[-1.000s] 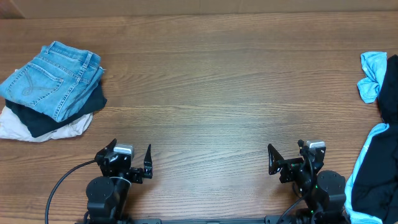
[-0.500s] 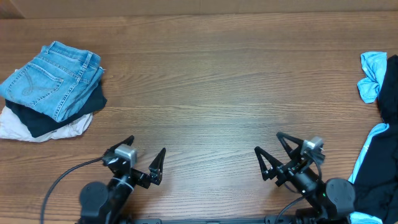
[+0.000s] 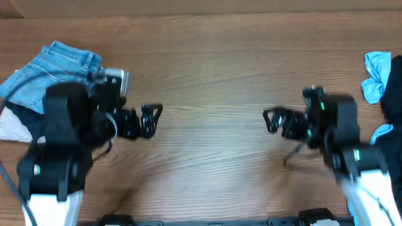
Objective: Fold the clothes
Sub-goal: 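Reach the right gripper to the black t-shirt at right edge and grasp it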
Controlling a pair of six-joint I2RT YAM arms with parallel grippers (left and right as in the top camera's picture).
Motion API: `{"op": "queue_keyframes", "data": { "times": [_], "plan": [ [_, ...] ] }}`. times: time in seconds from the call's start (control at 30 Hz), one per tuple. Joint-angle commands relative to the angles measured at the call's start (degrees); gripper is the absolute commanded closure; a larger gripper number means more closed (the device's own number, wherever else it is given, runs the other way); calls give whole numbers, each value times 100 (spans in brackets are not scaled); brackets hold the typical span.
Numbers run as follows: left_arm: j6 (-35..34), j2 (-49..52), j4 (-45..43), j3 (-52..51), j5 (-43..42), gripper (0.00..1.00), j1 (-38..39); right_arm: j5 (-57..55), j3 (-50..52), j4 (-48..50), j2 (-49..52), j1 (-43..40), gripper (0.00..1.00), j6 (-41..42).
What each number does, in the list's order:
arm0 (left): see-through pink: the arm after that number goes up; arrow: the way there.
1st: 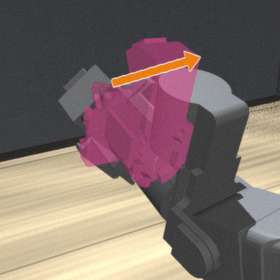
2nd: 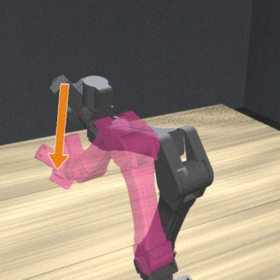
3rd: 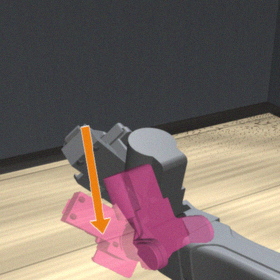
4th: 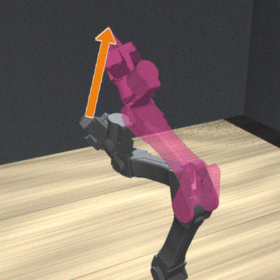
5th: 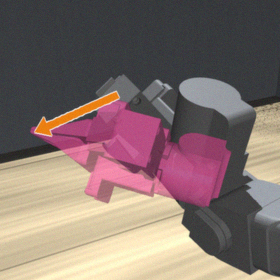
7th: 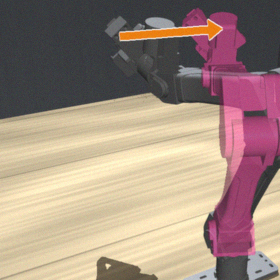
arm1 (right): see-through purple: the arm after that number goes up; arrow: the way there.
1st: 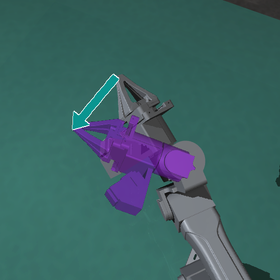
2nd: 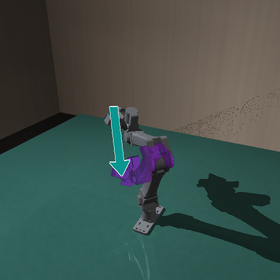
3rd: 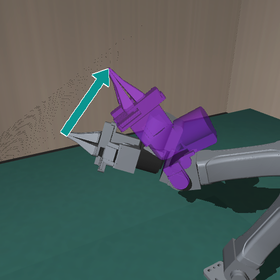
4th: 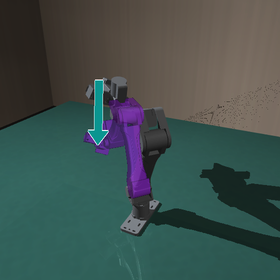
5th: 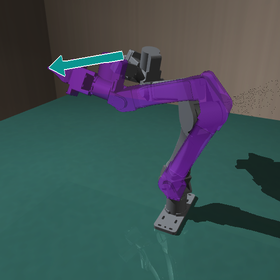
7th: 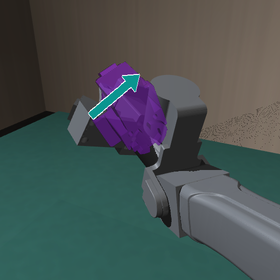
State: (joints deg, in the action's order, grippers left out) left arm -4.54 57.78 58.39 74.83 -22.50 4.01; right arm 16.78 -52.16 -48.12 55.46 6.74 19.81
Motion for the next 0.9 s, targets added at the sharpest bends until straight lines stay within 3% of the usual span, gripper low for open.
{"op": "queue_keyframes", "data": {
  "times": [0.0, 0.17, 0.3, 0.43, 0.57, 0.67, 0.87],
  "plan": [
    [-33, 796, 114, 675, -800, 0, -24, -214, -1106, -542, 1526, -9, 0, -525],
    [-37, 1270, 240, 675, -1019, 0, -24, -577, -1672, -732, 2365, -737, 0, 197],
    [59, 1342, 459, 675, -1014, 0, -24, -734, -2188, -713, 2468, -2177, 0, 299],
    [90, 1335, 516, 675, -1346, 0, -24, -732, -2347, -417, 2608, -3943, 9, 328],
    [179, 1346, 728, 669, -1375, 0, -24, -730, -2345, -166, 3198, -5320, 9, 848],
    [173, 1346, 597, 669, -1331, 0, -24, -713, -2345, 140, 3812, -5788, 9, 1139],
    [155, 1346, 584, 669, -1329, 0, -24, -804, -2345, 903, 4979, -5928, 8, 1366]
  ]
}}
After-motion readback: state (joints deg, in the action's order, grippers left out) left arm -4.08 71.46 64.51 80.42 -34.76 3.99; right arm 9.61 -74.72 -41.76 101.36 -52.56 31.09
